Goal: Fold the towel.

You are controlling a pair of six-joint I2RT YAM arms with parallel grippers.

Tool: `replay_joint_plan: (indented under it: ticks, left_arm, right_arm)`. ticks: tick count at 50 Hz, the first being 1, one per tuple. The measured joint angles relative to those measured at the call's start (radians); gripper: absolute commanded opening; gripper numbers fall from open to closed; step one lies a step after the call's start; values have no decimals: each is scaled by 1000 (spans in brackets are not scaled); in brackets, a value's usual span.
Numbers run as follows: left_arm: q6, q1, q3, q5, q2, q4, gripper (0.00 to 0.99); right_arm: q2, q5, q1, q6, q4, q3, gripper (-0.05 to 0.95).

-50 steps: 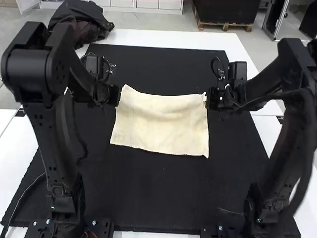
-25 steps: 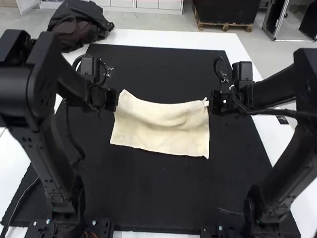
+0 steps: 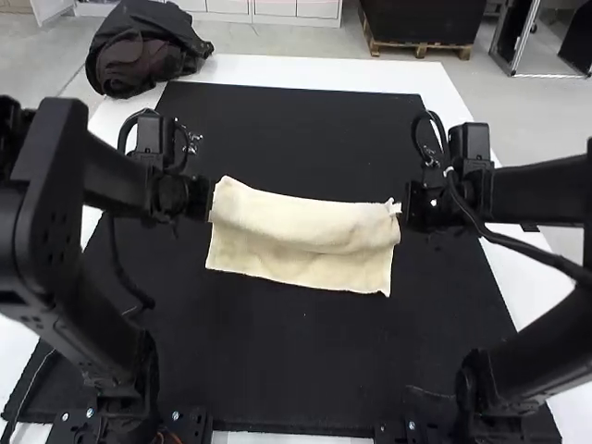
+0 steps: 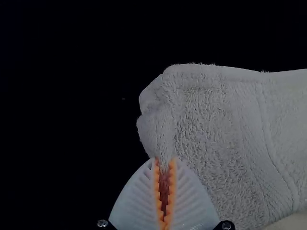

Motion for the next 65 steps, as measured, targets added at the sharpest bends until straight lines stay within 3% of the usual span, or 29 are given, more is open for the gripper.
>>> replay_joint_plan:
  ticks: [9, 21, 42, 44, 47, 50, 52, 55, 57, 65]
  left_arm:
    - [0, 0, -45, 0, -66, -7, 25]
    - [0, 0, -119, -1, -111, 5, 23]
    - [1, 0, -232, -13, -110, 129, 33]
    - [1, 0, -238, -16, -110, 137, 105]
    - [3, 0, -243, -21, -110, 145, 308]
    - [6, 0, -243, -30, -109, 153, 439]
    - [6, 0, -243, -35, -109, 157, 564]
    - [10, 0, -243, -39, -109, 159, 826]
    - [8, 0, -243, -40, -109, 159, 939]
    - [8, 0, -243, -43, -105, 190, 969]
  right_arm:
    - [-53, -11, -14, -13, -46, -36, -25]
    - [-64, -14, -14, -19, -47, -79, -23]
    - [-16, -15, -14, -27, -35, -112, -21]
    - [2, -15, -14, -30, -35, -112, -13]
    - [21, -15, -14, -31, -26, -113, 125]
    - [39, -12, -14, -34, -16, -113, 159]
    - [45, -9, -14, -35, -14, -113, 256]
    - [49, 0, -14, -38, -10, -113, 349]
    - [50, 6, -14, -39, -6, -113, 418]
    - [50, 27, -14, -42, 0, -113, 641]
